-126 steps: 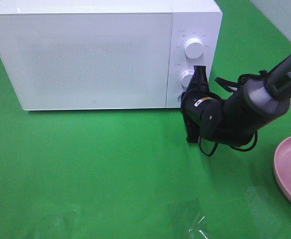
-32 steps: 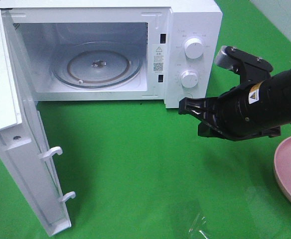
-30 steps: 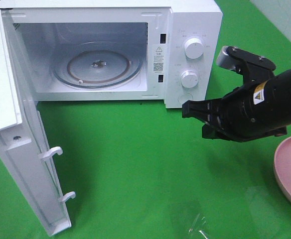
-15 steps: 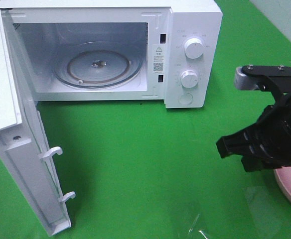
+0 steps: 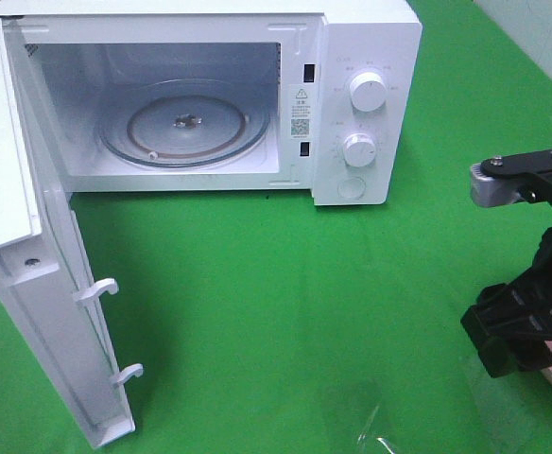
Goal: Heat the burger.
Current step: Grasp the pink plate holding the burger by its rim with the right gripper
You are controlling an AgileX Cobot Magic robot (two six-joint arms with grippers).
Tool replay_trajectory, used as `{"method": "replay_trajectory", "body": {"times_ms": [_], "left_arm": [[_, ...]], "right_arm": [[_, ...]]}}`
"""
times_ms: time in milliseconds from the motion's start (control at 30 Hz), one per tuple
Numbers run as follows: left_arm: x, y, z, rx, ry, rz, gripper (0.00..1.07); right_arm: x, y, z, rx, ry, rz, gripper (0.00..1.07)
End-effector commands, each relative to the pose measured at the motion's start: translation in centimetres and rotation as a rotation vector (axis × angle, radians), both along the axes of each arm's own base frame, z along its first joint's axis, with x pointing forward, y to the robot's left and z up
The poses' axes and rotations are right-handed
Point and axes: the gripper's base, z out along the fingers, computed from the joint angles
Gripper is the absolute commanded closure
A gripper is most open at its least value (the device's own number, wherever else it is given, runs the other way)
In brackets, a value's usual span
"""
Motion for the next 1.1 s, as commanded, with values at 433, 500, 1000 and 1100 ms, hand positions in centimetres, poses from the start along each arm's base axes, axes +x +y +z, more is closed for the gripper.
{"method": "replay_trajectory", "body": {"times_ms": [433, 500, 1000, 1100], "left_arm": [[-0.2, 0.0, 0.0, 0.004, -0.014, -0.002, 0.07], [-0.2, 0.0, 0.0, 0.004, -0.014, -0.002, 0.07], [-0.2, 0.0, 0.0, 0.004, -0.014, -0.002, 0.07], [-0.2, 0.0, 0.0, 0.004, -0.014, -0.002, 0.07]], "right_arm": [[0.6, -0.7, 0.1, -0.089, -0.061, 0.073, 0.23], [1.0, -1.0, 0.0, -0.081, -0.067, 0.053, 0.23], [3.3, -5.9, -0.6, 0.012, -0.053, -0.148, 0.25], [3.7, -5.8, -0.8, 0.013, -0.053, -0.147, 0.25]]}}
